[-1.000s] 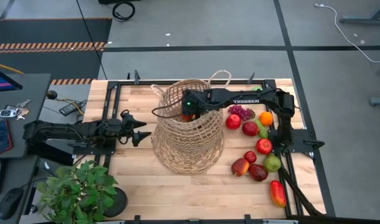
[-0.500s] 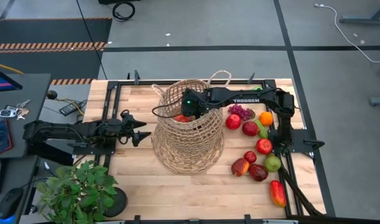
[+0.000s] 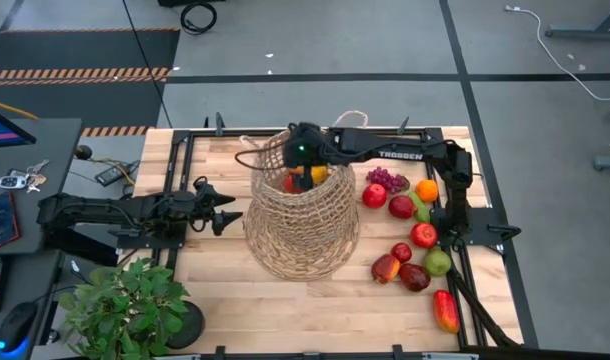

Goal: Build produce basket
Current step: Put the red apple into the brown basket

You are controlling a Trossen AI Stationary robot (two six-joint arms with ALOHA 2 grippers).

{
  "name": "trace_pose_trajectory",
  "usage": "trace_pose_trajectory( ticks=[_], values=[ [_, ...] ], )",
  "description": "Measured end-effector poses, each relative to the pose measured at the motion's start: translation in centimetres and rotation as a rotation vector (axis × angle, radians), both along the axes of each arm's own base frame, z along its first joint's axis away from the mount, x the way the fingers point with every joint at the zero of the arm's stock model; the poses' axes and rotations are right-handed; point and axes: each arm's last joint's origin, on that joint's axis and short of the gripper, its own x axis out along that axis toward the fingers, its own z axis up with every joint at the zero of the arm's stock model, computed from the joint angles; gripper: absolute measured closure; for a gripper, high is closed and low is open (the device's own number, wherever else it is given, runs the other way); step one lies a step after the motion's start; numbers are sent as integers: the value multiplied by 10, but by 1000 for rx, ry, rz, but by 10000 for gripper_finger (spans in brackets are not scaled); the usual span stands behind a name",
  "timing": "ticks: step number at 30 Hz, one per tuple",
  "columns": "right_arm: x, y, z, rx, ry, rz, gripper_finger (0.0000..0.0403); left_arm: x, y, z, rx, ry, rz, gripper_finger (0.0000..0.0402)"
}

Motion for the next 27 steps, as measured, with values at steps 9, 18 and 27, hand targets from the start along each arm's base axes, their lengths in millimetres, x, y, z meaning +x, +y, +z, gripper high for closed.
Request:
trace_pose_trajectory(
  ticks=[9, 18, 27],
  values=[
    [-8, -14, 41, -240, -34, -241, 18, 0, 0, 0, 0, 0, 0, 45],
    [-58, 6, 123, 88, -275, -81, 40, 0, 0, 0, 0, 0, 0, 45],
    [-122, 37, 150, 270, -203, -90, 50, 0, 0, 0, 0, 0, 0, 45]
  ],
)
